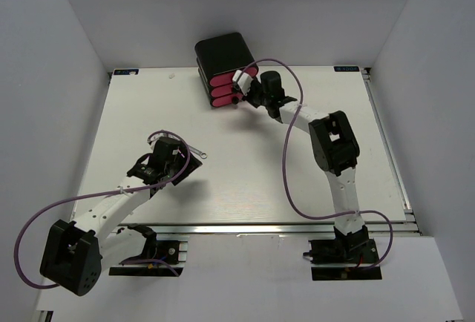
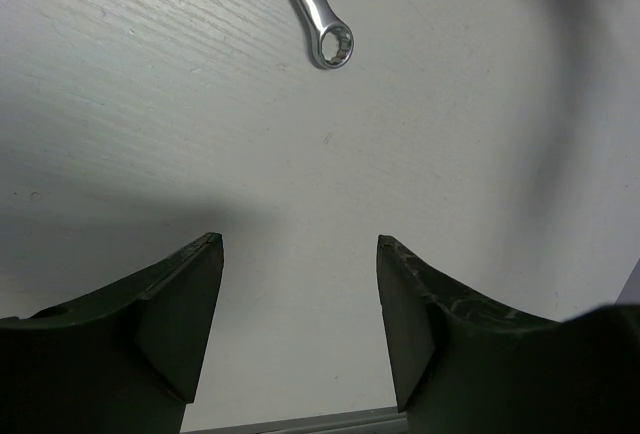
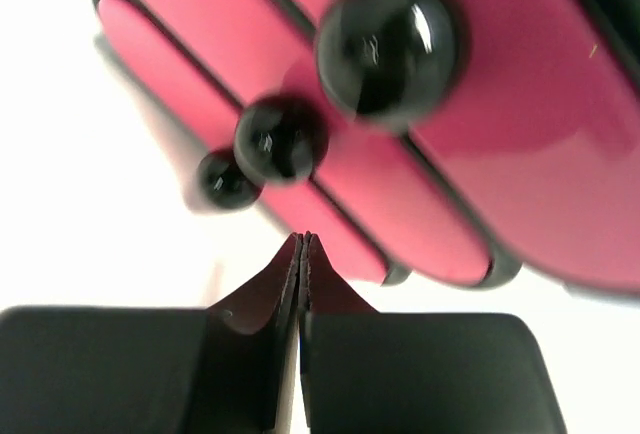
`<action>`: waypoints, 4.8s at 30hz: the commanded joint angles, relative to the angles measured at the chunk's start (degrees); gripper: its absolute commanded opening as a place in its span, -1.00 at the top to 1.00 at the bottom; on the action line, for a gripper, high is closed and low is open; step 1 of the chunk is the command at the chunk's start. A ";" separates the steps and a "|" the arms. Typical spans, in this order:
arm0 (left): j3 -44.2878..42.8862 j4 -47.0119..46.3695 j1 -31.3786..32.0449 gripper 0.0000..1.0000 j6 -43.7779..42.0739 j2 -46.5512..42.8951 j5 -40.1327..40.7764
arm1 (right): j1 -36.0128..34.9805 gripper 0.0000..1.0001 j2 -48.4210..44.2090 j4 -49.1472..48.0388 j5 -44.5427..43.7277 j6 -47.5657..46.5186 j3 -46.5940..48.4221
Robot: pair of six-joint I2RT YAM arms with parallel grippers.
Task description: Sort the tools into containers
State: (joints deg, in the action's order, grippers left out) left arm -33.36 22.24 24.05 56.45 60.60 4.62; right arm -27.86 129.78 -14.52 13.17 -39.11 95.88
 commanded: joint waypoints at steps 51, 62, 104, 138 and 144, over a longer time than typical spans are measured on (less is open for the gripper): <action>-4.43 0.17 -0.67 -0.47 -2.92 1.45 3.02 | -1.15 0.54 8.48 -9.29 -11.76 69.52 5.57; -4.60 -1.23 -0.67 -0.47 -2.30 1.45 2.76 | -0.88 0.67 -7.41 -13.60 -9.74 69.26 -18.34; -37.90 14.92 -8.67 -0.24 -0.29 45.65 4.42 | 1.31 -0.79 -48.99 -9.55 11.88 43.77 -56.84; -43.64 26.81 -12.80 0.91 1.30 62.10 5.49 | 4.39 -0.79 -69.48 -10.61 8.28 45.97 -63.97; -39.42 22.33 -12.72 1.00 -1.07 54.73 2.33 | 4.57 -0.79 -70.45 -10.17 8.45 44.30 -63.62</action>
State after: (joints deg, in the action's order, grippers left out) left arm -78.46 47.33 11.70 57.54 113.30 5.58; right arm -23.64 61.08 -22.87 22.06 6.81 32.08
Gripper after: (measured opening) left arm 0.258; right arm 0.895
